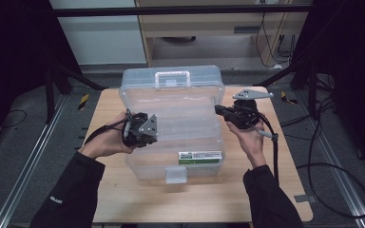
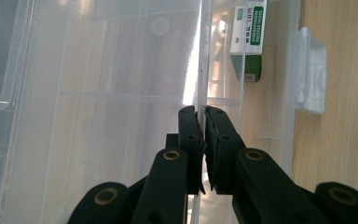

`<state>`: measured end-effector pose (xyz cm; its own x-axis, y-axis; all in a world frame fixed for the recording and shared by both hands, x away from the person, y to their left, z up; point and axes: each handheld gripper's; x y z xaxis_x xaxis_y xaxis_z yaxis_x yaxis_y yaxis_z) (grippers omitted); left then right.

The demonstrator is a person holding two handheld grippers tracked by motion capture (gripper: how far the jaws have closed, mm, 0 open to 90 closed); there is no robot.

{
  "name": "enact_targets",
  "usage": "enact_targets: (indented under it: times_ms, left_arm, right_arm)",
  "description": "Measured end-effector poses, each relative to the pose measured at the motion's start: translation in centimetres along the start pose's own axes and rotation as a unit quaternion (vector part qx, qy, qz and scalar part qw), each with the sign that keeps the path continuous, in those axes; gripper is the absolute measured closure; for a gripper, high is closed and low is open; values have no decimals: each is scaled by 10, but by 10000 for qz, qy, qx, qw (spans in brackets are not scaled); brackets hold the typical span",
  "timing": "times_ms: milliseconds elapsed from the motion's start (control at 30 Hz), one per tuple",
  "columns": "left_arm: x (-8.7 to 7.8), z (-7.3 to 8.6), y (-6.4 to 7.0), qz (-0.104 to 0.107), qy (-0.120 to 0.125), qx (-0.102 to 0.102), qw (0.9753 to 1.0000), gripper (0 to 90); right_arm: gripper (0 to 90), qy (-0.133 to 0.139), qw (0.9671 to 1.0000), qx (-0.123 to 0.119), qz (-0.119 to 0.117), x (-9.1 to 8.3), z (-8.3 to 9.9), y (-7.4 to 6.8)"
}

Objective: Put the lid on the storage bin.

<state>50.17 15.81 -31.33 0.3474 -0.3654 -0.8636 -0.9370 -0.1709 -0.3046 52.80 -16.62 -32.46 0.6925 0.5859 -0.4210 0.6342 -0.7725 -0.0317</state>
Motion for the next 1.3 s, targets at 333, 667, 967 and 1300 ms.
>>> enact_targets:
  times_ms: [333,667,967,1300]
  left_arm:
    - [1,1,0,39,85,41,9999,847]
    - [2,3,2,90,101,36,9999,845]
    - [2,5,4,162,51,-97,9998,843]
    - [5,6,6,213,146,56,9997,836]
  right_arm:
    - [900,14,9999,117,67,0,0,6]
    - [900,52,9998,137,144,-4,0,10]
    - [900,67,9998,142,132,-4,0,12]
    - [900,79,9998,145,115,-6,-1,13]
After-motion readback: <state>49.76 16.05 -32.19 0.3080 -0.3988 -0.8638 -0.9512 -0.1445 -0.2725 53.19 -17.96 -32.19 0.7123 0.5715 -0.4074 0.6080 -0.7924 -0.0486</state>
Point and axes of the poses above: each handheld gripper's, and its own axes: x roughly forward along the jaws, z roughly out of its underside, y roughly to its right, and after that the axes turned 4 degrees about -x, right-handed
